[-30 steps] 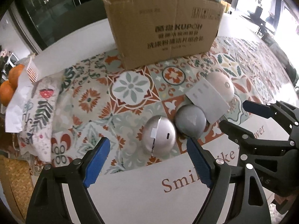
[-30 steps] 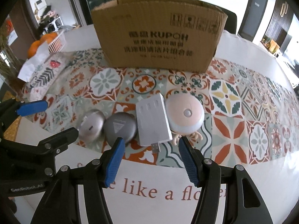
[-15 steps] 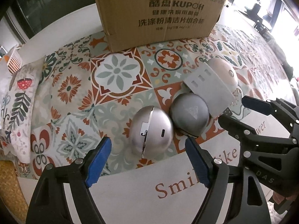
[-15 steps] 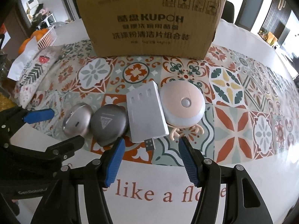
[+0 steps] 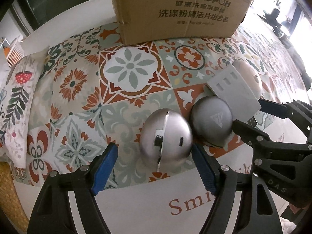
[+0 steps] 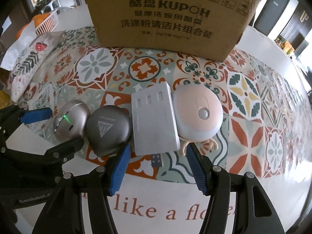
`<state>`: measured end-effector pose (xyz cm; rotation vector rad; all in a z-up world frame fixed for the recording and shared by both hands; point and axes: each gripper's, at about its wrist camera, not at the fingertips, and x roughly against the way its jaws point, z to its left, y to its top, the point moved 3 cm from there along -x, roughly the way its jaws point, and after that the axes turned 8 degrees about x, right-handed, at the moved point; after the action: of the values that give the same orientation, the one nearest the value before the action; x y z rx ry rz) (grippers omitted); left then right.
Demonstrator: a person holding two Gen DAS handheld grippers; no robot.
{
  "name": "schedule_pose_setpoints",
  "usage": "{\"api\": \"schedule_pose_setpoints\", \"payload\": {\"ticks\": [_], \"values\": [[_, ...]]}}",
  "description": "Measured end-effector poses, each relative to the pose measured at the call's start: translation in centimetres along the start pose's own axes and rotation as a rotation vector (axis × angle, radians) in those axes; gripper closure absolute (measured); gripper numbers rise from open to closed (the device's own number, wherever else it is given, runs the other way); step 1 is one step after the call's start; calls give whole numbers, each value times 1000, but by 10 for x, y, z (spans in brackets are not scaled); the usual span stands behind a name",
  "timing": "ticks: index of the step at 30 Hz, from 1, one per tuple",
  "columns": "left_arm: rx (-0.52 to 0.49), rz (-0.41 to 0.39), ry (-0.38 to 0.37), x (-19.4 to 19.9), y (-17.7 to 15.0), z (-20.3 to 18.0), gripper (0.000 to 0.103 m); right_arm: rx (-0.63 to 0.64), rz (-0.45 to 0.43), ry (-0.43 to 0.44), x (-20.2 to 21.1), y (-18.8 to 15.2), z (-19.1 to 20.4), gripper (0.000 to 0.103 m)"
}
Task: Organize rigid objects
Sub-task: 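Grasp the silver round speaker with the left tool while the right tool grasps the white USB charger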
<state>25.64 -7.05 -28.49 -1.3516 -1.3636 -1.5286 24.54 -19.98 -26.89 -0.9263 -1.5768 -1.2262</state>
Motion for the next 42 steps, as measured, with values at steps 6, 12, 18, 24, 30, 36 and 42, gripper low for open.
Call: {"api": "schedule_pose_setpoints", "payload": {"ticks": [6,12,18,24,30,36,42], "values": [[14,5,0,-10,3,6,34,9,13,-19,-7,5,3,43],[31,-5,7,-14,13,1,46,44,2,-33,-9,8,11,51],[30,-5,-9,-11,6,-4,49,16,-22,19,-7,2,10,52],[50,9,-51,-5,-12,-10,49,-21,-20,43,0,-9,6,52],[60,-16,-58,10,-26,-14,49,-61,-31,60,11,-20,5,52],[72,-31,-64,21,-29,-16,49,-87,-38,70,24,-30,0,52],[55,-64,-73,38,-24,-23,49,-120,-73,78,39,-35,-8,53]]}}
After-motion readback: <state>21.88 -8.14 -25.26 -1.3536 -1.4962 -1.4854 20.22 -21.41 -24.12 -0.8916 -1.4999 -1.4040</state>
